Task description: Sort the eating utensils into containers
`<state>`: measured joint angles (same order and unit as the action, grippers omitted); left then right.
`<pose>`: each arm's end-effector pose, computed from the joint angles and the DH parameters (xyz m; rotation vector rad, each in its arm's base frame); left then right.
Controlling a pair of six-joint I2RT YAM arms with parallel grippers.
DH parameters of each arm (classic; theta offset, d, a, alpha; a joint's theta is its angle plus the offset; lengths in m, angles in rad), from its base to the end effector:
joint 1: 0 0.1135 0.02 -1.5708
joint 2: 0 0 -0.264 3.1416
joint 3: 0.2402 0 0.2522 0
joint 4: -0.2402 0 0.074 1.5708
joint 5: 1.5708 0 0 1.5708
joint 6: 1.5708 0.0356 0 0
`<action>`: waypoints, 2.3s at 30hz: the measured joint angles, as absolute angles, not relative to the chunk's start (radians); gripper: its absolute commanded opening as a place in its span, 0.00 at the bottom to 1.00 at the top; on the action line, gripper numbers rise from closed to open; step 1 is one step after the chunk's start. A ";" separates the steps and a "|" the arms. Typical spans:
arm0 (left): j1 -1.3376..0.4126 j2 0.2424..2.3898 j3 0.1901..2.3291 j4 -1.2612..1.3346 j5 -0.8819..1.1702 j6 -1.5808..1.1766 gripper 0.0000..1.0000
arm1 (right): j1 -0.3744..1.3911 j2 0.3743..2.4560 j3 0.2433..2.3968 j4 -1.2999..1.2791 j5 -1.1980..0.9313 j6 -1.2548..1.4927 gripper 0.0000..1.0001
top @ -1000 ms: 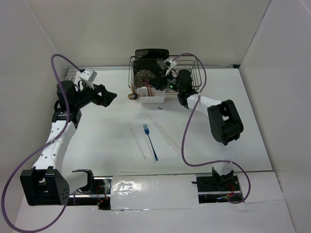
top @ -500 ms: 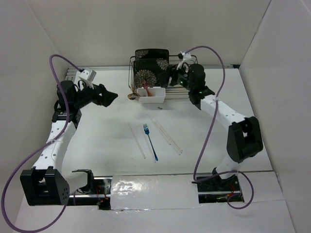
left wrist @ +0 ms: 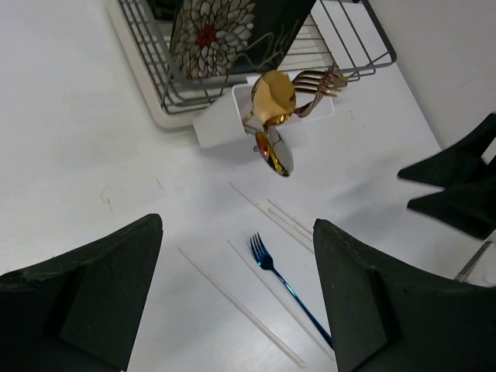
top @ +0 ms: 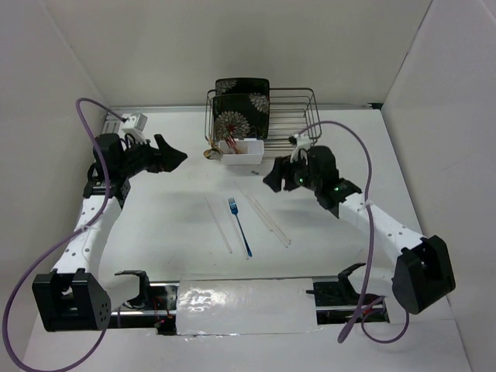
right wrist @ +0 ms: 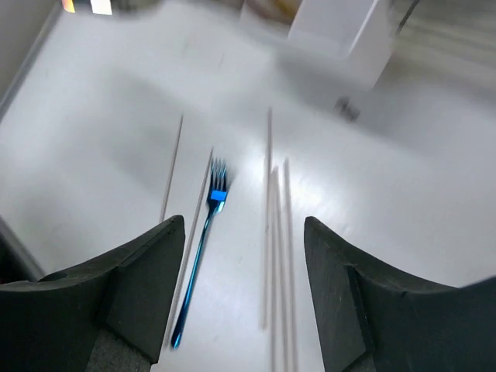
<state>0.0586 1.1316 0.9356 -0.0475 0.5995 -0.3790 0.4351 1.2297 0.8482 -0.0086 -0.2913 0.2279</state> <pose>0.2608 -0.0048 0.3387 0.0337 1.8372 -0.7677 0.2508 0.1279 0.2857 -0.4031 1.9729 0.7150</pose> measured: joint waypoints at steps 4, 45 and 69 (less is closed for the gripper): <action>0.056 1.071 0.852 -0.078 0.601 -0.432 0.87 | 0.513 1.195 0.756 -0.080 -0.291 0.290 0.68; -0.076 0.873 0.713 -0.346 0.421 -0.548 0.85 | 0.963 1.714 0.958 -0.129 0.224 0.483 0.37; -0.076 0.881 0.713 -0.344 0.394 -0.499 0.87 | 1.001 1.824 1.042 -0.159 0.308 0.504 0.26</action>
<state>-0.0765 0.8814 0.7132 -0.3443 0.3939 -0.4988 1.0008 1.8236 1.0416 -0.1585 0.3077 0.5041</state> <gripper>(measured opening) 0.865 0.284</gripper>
